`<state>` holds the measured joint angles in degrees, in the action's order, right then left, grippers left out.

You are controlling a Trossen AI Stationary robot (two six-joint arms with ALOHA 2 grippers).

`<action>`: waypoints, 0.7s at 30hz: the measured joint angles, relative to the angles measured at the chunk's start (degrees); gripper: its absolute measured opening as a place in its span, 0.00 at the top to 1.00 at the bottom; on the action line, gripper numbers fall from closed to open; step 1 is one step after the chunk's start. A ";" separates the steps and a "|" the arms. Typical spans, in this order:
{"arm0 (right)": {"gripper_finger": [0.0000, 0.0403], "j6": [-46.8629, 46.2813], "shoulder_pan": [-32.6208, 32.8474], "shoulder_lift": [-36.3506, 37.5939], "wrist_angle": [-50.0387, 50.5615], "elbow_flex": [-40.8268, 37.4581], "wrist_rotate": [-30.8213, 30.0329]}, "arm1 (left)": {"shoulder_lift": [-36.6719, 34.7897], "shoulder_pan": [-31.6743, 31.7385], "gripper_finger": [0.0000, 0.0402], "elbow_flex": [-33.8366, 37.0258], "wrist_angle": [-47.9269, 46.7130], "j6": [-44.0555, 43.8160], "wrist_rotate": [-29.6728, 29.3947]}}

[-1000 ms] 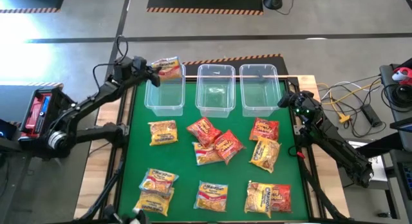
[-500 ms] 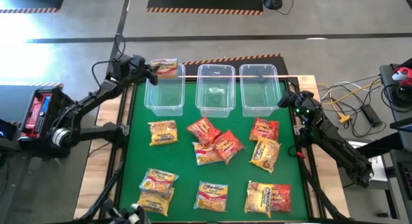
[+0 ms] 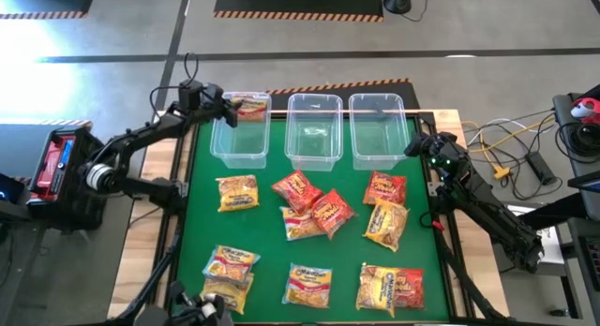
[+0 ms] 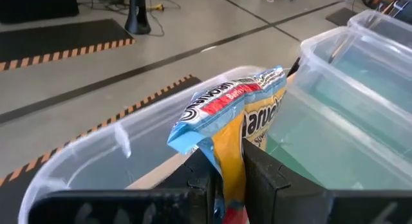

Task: Sort Maruchan noodles
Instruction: Put the top left blue noodle pack into the top left transparent bin

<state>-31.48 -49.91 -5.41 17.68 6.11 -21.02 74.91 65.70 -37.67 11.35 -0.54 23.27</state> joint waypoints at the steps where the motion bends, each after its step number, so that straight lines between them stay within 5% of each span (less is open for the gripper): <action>1: 0.48 0.00 0.01 0.00 0.00 0.00 0.00 | 0.40 0.14 0.90 -0.02 0.43 0.02 0.19; 21: 0.48 0.00 0.02 0.00 -0.01 0.00 0.00 | 1.25 1.20 0.86 -0.15 -1.32 -0.46 -1.37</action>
<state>-31.48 -49.89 -5.41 17.67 6.11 -21.02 76.16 66.89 -37.82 10.02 -1.00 21.90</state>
